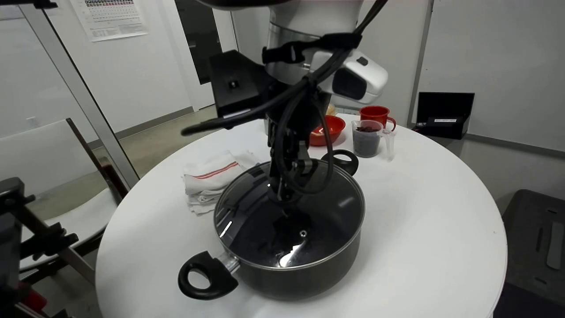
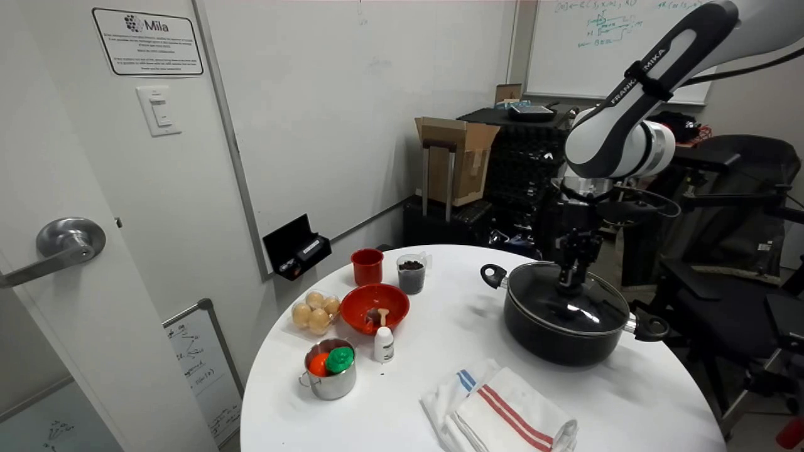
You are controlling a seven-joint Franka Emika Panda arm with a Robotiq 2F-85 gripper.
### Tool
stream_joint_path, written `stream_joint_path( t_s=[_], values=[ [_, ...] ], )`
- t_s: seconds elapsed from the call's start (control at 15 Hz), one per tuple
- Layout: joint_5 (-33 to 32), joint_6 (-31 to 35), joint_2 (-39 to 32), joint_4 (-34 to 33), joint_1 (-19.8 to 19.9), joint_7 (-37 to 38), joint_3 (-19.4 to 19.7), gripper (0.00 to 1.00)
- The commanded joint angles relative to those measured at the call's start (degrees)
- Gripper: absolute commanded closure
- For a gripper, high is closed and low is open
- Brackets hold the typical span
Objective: Put the lid on the pot
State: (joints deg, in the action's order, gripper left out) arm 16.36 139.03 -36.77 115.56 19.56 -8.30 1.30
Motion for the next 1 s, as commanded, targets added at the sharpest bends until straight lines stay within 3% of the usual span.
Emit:
stream_joint_path(
  t_s=[0.0, 0.33, 0.4, 0.47, 0.73, 0.93],
  values=[
    [-0.4, -2.0, 1.8, 0.6, -0.8, 0.3, 1.0, 0.75],
    [-0.6, -2.3, 1.7, 0.4, -1.1, 0.6, 1.2, 0.75],
    [-0.6, -2.4, 1.7, 0.4, -1.2, 0.6, 1.2, 0.25],
    [-0.6, -2.4, 1.7, 0.4, -1.2, 0.7, 1.3, 0.24],
    [-0.9, -3.1, 2.2, 0.3, -1.6, 1.2, 1.7, 0.01],
    [-0.9, -3.4, 2.5, 0.4, -1.8, 1.2, 2.0, 0.0]
  ],
)
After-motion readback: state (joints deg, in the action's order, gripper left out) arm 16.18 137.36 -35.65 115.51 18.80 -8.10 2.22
